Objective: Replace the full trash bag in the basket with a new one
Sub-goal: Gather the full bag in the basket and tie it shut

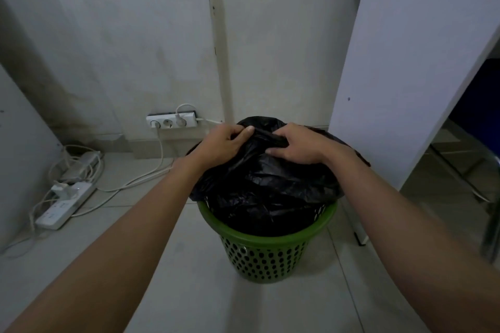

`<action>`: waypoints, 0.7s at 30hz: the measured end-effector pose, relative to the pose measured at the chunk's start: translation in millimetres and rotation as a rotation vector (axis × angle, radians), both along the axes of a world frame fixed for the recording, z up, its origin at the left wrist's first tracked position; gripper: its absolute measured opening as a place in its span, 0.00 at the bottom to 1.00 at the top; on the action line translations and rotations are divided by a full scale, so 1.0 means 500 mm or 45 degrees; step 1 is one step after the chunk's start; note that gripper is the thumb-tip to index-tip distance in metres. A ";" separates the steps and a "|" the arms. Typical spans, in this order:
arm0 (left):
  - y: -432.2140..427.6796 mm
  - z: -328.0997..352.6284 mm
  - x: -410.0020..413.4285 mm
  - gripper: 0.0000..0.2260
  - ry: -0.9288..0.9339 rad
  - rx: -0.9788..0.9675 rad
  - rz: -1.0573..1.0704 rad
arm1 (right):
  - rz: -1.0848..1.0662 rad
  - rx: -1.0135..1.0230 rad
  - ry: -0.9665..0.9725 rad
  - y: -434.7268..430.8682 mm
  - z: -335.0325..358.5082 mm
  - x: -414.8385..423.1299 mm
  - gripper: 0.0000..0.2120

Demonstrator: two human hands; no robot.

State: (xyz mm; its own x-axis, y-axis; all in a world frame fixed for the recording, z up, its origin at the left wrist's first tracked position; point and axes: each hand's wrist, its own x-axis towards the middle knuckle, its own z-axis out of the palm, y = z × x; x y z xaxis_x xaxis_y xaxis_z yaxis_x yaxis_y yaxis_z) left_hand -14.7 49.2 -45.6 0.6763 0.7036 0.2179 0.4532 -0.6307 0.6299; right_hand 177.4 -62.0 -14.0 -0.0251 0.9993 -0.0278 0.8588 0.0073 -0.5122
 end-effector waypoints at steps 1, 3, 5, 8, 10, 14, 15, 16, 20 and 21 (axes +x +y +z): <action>0.010 -0.007 -0.004 0.27 0.038 0.125 0.090 | -0.023 -0.023 -0.007 0.002 -0.007 0.005 0.08; 0.028 -0.019 -0.012 0.28 0.176 0.252 0.238 | -0.088 -0.034 -0.059 0.006 -0.025 0.017 0.09; 0.042 -0.029 -0.019 0.25 0.236 0.191 0.296 | -0.193 0.006 -0.146 0.007 -0.040 0.027 0.11; 0.060 -0.044 -0.021 0.28 0.133 0.106 0.198 | -0.284 0.085 -0.160 0.008 -0.063 0.038 0.13; 0.073 -0.061 -0.022 0.19 0.071 0.074 0.177 | -0.281 0.127 -0.114 0.008 -0.080 0.044 0.12; 0.042 -0.048 0.000 0.15 -0.162 0.123 0.257 | -0.300 0.343 -0.161 0.017 -0.094 0.053 0.17; 0.038 -0.043 0.005 0.16 -0.220 0.136 0.258 | -0.328 0.404 -0.186 0.020 -0.091 0.055 0.18; 0.036 -0.038 0.010 0.16 -0.254 0.144 0.256 | -0.353 0.437 -0.201 0.025 -0.089 0.057 0.18; 0.043 -0.054 0.009 0.17 -0.099 0.162 0.157 | -0.375 0.327 -0.243 0.026 -0.079 0.054 0.17; 0.042 -0.059 0.006 0.16 -0.013 0.129 0.120 | -0.358 0.294 -0.251 0.023 -0.077 0.053 0.17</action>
State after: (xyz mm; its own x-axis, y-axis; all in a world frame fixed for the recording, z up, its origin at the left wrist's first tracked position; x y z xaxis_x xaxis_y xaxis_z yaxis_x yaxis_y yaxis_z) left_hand -11.6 70.4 -75.0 0.6054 0.7383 0.2974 0.5076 -0.6459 0.5702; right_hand 203.8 -50.4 -52.4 0.2334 0.9469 0.2210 0.9251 -0.1463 -0.3503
